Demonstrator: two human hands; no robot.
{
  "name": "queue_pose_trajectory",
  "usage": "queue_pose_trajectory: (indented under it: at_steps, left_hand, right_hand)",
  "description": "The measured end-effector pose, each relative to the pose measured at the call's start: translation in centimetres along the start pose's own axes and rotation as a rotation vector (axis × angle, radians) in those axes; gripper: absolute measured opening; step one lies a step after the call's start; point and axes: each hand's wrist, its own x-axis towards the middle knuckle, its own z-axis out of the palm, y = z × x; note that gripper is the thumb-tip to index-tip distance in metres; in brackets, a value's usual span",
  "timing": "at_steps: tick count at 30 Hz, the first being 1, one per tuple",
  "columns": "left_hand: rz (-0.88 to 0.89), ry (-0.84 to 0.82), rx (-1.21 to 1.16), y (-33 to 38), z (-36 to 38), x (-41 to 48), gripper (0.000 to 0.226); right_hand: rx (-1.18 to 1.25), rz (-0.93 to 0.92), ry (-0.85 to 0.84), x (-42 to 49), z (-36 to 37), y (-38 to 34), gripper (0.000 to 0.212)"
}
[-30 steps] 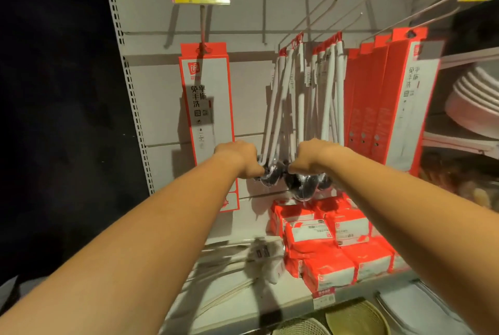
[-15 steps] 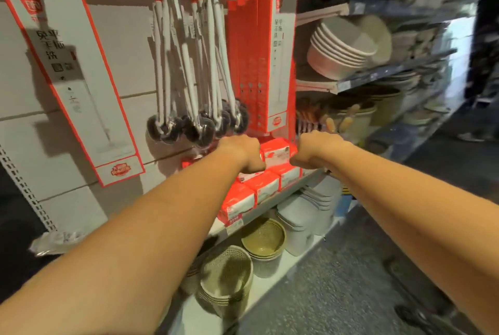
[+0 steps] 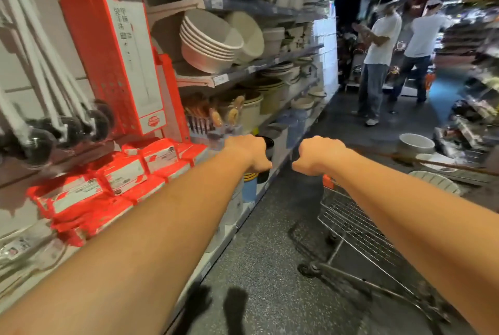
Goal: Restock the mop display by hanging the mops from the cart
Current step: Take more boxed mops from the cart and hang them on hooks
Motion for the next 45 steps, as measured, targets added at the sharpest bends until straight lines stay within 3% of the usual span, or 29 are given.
queue_pose_trajectory:
  at_steps: [3,6,14,21,26,45]
  left_hand:
    - [0.076,0.003,-0.033,6.0,0.4,2.6,0.025]
    - [0.147,-0.001,-0.029,11.0,0.4,4.4,0.027]
    - [0.274,-0.019,0.024,19.4,0.9,9.3,0.032]
    - [0.422,-0.06,0.052,25.3,1.8,14.2,0.037]
    - [0.537,-0.023,0.038,28.4,1.0,19.5,0.041]
    - [0.94,-0.061,0.103,36.2,3.2,34.6,0.043]
  right_hand:
    - [-0.011,0.098,-0.031,-0.6,1.6,6.4,0.019]
    - [0.011,0.194,-0.055,-1.2,2.6,11.7,0.03]
    - [0.057,0.326,-0.065,-1.8,5.3,21.0,0.038]
    - [0.036,0.417,-0.102,-0.5,7.4,25.7,0.027]
    - [-0.01,0.511,-0.141,1.6,7.6,29.2,0.04]
    - [0.043,0.913,-0.24,9.6,12.1,36.7,0.043]
